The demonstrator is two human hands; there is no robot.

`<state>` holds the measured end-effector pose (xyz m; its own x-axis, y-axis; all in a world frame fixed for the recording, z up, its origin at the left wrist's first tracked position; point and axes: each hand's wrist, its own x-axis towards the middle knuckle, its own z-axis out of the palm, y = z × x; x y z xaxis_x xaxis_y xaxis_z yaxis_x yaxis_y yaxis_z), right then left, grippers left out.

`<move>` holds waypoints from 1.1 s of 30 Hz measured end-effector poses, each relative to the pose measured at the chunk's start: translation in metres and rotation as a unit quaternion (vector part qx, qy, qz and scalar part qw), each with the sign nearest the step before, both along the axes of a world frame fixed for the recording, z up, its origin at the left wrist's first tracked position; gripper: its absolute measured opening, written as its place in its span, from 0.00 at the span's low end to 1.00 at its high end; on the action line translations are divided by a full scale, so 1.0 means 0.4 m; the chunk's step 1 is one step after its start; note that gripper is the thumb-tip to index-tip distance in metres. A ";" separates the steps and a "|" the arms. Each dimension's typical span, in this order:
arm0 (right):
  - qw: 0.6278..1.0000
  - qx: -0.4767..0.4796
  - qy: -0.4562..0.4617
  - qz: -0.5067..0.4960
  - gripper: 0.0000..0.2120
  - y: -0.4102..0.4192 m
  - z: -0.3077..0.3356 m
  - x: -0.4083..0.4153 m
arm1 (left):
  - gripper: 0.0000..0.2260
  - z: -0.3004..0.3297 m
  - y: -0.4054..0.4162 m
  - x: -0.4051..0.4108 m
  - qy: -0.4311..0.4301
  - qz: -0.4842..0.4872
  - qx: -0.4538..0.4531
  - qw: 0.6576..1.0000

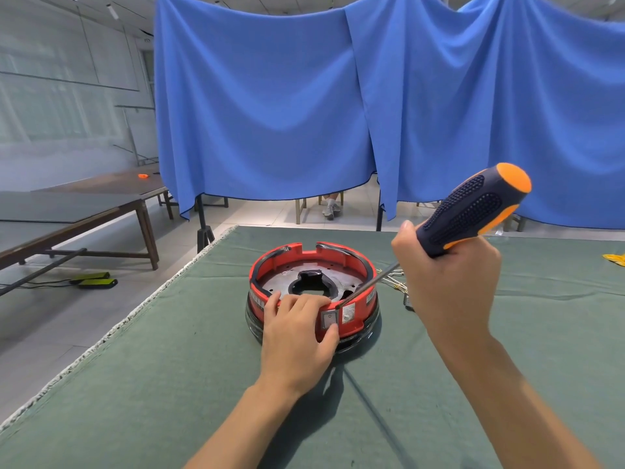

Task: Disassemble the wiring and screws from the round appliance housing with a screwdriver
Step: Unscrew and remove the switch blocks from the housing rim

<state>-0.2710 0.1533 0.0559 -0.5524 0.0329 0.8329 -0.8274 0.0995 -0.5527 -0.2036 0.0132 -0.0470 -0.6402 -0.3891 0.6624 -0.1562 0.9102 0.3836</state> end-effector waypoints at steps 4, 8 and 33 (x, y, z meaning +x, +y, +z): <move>1.000 0.012 -0.016 0.014 0.18 -0.019 0.025 0.008 | 0.15 -0.011 0.003 -0.011 0.000 0.009 -0.001 1.000; 0.997 0.082 0.003 0.002 0.18 -0.068 0.087 0.001 | 0.16 -0.018 0.000 -0.013 0.008 0.009 -0.008 1.000; 0.968 0.245 -0.028 -0.040 0.16 -0.225 0.165 -0.064 | 0.20 -0.011 -0.031 0.000 -0.018 0.012 -0.043 0.999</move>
<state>-0.2967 0.0631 0.1219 -0.6086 -0.3132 0.7291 -0.7766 0.4238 -0.4661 -0.2038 0.0006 -0.0515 -0.6549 -0.3475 0.6711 -0.1914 0.9353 0.2976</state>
